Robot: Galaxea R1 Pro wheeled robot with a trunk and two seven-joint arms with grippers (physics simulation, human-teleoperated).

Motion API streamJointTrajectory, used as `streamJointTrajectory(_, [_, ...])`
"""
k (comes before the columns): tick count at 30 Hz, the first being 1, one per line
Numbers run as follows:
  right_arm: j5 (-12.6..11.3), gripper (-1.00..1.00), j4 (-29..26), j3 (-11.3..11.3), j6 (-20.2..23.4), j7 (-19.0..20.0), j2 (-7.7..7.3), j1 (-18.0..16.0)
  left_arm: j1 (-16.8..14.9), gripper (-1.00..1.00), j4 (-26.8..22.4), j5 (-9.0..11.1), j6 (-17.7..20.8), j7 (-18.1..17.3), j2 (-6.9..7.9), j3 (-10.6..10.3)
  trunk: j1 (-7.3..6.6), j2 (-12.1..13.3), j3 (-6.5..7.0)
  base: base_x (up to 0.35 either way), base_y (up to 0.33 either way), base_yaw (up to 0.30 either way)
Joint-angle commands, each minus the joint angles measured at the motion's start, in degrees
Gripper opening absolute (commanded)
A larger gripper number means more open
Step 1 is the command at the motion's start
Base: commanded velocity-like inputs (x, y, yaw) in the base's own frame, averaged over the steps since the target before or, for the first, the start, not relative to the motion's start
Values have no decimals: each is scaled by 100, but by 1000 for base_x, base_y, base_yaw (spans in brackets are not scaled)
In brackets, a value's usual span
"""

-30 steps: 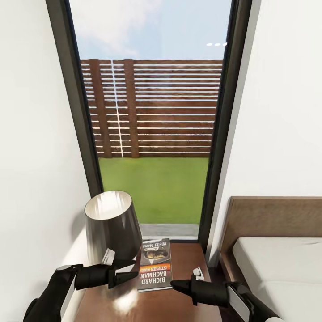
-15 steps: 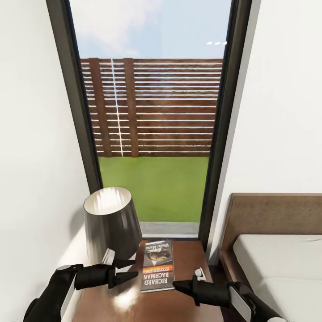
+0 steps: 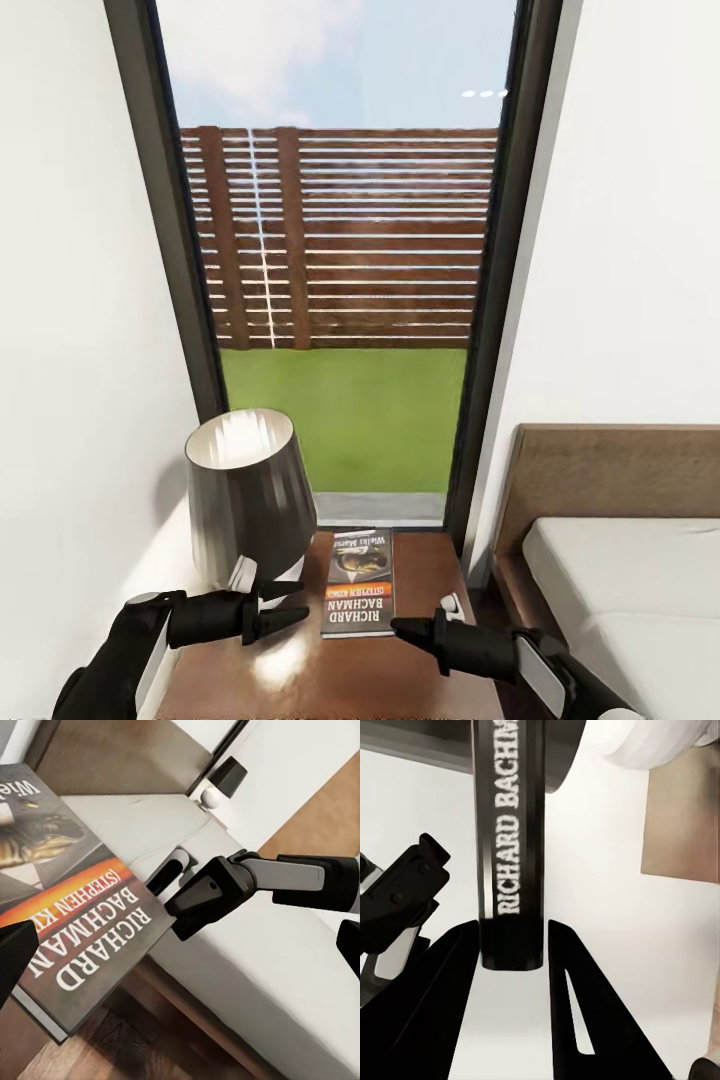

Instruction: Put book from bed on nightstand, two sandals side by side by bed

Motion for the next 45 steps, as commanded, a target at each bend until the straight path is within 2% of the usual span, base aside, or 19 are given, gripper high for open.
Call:
streamJointTrajectory(1, [-53,-100,-2,27,37,-4,-5,-5,-5,100,-6,-48,60,-42,-5,16,22,-45,-25,0,0,0])
streamJointTrajectory(24, [-53,-100,-2,29,37,-20,11,-5,-5,100,-6,-48,60,-42,-4,18,527,-967,-437,0,0,0])
streamJointTrajectory(26, [-53,-100,-4,31,37,-131,12,-5,-5,100,-6,-48,60,-42,-4,17,571,-1048,-473,0,0,0])
streamJointTrajectory(30, [-61,-100,-46,33,38,-730,11,-5,-5,100,-6,-48,60,-42,-3,16,659,-1208,-545,0,0,0])
streamJointTrajectory(32, [-75,-100,-74,35,42,-884,7,-5,-5,100,-6,-48,60,-42,0,16,703,-1288,-581,0,0,0])
streamJointTrajectory(45, [-89,-100,-90,35,47,-952,12,-5,-5,100,-6,-48,60,-42,-4,17,989,-1810,-814,0,0,0])
